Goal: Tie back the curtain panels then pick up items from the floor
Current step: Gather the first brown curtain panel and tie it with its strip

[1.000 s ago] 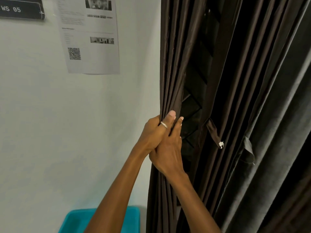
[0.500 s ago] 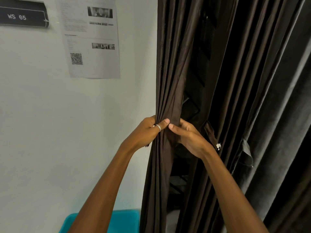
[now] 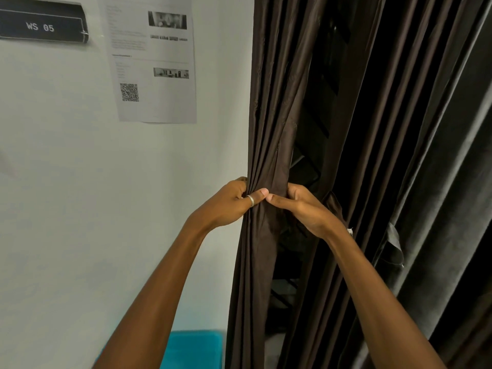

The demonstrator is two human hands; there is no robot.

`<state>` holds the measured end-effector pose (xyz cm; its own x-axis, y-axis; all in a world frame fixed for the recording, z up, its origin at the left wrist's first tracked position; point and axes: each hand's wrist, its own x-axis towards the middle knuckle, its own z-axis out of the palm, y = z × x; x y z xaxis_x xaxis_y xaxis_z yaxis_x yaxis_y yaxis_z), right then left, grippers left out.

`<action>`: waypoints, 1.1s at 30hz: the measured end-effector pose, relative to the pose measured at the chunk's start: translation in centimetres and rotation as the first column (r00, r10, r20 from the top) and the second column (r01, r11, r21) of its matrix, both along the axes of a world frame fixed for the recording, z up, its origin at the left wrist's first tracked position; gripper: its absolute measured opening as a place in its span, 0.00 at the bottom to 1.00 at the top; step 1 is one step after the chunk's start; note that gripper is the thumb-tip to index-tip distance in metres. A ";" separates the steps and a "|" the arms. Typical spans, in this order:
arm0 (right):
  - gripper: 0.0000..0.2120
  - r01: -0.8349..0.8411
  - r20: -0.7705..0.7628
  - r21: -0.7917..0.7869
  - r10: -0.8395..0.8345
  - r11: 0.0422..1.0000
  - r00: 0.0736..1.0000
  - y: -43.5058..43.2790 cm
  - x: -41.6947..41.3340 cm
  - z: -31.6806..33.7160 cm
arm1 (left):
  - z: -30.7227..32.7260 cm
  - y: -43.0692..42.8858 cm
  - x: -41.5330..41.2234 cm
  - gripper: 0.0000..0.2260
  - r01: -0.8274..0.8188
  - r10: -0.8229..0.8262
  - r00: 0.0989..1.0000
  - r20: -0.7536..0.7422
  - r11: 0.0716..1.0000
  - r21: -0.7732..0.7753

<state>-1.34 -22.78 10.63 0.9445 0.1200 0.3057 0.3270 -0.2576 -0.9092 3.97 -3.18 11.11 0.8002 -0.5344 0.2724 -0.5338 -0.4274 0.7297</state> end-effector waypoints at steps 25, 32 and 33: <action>0.10 -0.091 -0.014 0.165 0.094 0.982 0.995 -0.8 0.2 -0.6 | 2.1 3.4 2.5 0.15 0.145 -0.188 0.969 -0.160 0.957 -0.250; 0.11 -0.115 -0.020 0.172 0.120 0.978 0.993 -0.5 0.6 -0.6 | 1.3 3.0 3.3 0.18 0.139 -0.138 0.990 0.019 0.987 -0.081; 0.11 -0.115 -0.021 0.172 0.120 0.978 0.993 -0.5 0.7 -0.6 | 1.5 2.9 3.4 0.16 0.116 -0.110 0.992 0.061 0.988 -0.099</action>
<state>-0.66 -23.29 9.99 0.9363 0.1793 0.3021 0.3168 -0.0595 -0.9466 7.34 -0.23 12.61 0.7183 -0.5878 0.3723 -0.6152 -0.2867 0.7344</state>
